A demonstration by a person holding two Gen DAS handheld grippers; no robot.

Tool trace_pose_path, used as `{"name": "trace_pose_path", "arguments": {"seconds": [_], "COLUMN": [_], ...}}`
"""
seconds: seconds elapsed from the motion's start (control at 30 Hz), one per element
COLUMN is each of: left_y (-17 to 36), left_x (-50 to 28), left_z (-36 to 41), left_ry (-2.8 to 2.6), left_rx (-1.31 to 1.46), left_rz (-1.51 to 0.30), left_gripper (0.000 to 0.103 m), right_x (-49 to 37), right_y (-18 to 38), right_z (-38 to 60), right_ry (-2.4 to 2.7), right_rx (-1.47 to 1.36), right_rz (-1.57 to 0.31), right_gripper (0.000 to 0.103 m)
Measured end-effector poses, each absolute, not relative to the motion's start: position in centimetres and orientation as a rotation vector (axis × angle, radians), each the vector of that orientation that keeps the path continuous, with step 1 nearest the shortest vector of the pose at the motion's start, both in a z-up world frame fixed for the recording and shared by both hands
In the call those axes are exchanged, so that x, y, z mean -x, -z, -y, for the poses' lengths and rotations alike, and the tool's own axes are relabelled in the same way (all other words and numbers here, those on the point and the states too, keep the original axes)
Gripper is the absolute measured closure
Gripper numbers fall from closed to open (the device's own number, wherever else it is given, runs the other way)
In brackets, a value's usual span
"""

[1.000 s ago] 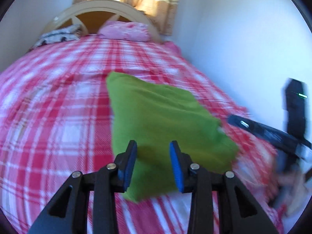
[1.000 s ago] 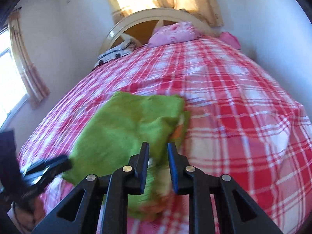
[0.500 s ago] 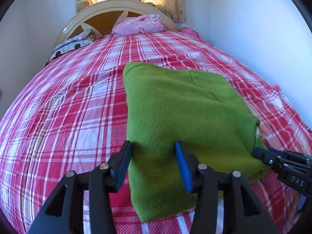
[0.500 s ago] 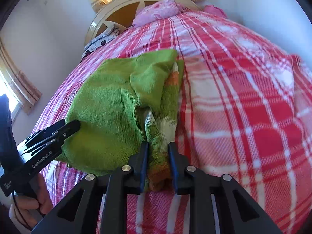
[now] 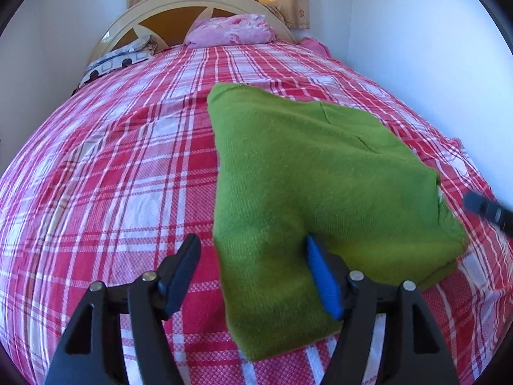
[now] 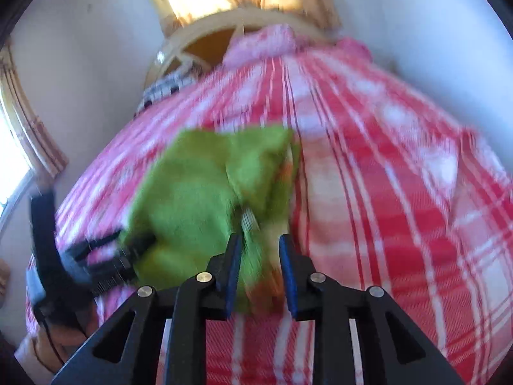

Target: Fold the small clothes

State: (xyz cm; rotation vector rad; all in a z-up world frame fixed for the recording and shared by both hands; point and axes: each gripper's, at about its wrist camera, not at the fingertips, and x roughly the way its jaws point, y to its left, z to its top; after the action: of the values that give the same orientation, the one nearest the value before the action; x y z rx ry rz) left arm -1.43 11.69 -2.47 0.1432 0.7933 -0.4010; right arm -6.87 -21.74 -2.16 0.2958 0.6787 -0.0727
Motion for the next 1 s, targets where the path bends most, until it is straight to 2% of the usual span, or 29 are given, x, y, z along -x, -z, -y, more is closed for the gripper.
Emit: {"name": "trace_pose_path", "arguments": {"seconds": [0.13, 0.27, 0.47, 0.67, 0.93, 1.0], "left_y": [2.6, 2.6, 0.5, -2.1, 1.2, 2.0], "left_x": [1.7, 1.6, 0.9, -3.0, -8.0, -7.8], "left_z": [-11.7, -12.7, -14.0, -11.7, -9.6, -9.7], "left_ry": [0.406, 0.453, 0.480, 0.459, 0.397, 0.387], "left_rx": [-0.156, -0.112, -0.043, -0.027, 0.032, 0.024], "left_rz": [-0.784, -0.814, -0.820, -0.768, -0.878, -0.875], "left_gripper": [0.032, 0.031, 0.031, 0.031, 0.031, 0.023], "right_x": [3.3, 0.3, 1.4, 0.3, -7.6, -9.4], "right_y": [1.4, 3.5, 5.3, 1.8, 1.7, 2.7], "right_z": [20.1, 19.9, 21.6, 22.8, 24.2, 24.3], "right_ry": [0.048, 0.058, 0.098, 0.075, 0.087, 0.030], "right_rx": [-0.231, -0.191, -0.170, -0.223, -0.195, -0.201], "right_rz": [-0.679, -0.752, -0.791, -0.736, -0.747, -0.794], "right_gripper": [0.078, 0.078, 0.078, 0.078, 0.078, 0.079]}}
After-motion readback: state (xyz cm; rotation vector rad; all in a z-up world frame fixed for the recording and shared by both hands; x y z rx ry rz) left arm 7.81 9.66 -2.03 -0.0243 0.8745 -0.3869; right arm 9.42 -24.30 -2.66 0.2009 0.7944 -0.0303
